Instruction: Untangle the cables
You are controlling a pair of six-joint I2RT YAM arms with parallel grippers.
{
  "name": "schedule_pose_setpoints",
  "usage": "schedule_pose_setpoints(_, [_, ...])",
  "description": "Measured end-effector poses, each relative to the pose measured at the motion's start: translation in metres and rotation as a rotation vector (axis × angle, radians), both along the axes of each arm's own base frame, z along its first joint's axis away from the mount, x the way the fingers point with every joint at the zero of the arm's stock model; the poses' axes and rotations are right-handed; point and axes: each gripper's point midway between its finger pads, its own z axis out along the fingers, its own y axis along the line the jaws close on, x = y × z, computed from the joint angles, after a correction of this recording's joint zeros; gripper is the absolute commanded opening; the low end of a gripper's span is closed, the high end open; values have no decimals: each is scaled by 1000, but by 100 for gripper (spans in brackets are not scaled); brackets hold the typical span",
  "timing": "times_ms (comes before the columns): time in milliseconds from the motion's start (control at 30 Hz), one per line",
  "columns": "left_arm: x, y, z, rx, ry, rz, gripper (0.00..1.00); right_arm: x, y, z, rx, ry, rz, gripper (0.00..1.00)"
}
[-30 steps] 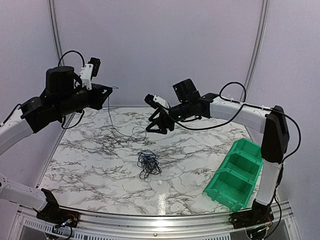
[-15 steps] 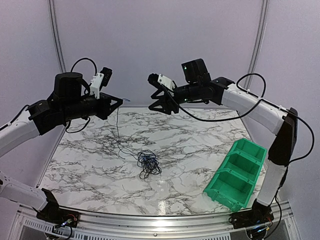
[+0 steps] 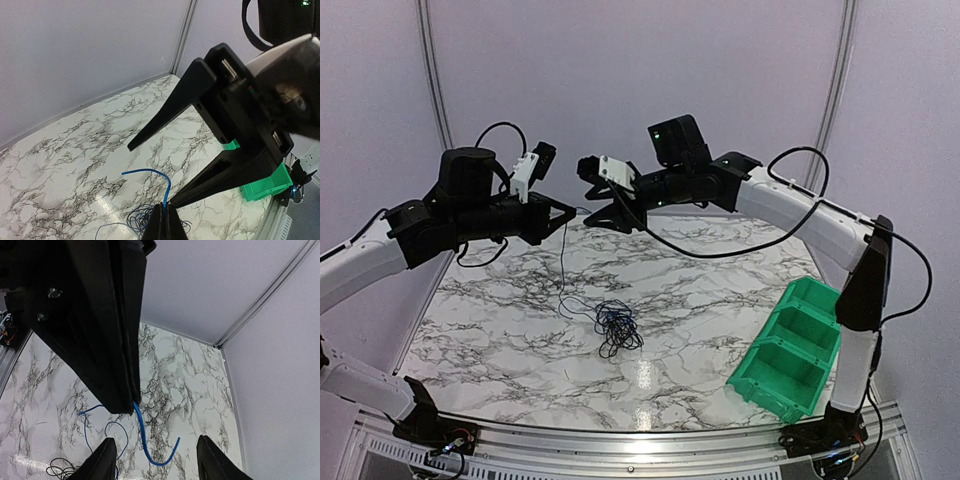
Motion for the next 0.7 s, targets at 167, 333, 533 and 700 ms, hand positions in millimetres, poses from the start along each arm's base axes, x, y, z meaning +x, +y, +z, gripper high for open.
schedule_pose_setpoints(167, [-1, -1, 0, -3, 4, -7, 0, -3, 9, -22, -43, 7, 21, 7])
schedule_pose_setpoints(333, [0, -1, 0, 0, 1, -5, 0, 5, 10, -20, -38, -3, -24, 0])
schedule_pose_setpoints(533, [3, 3, -10, 29, -6, 15, 0, 12, 2, -20, -55, -41, -73, 0])
schedule_pose_setpoints(700, [2, 0, -10, 43, -45, 15, 1, 10, -6, -21, -67, -61, -74, 0])
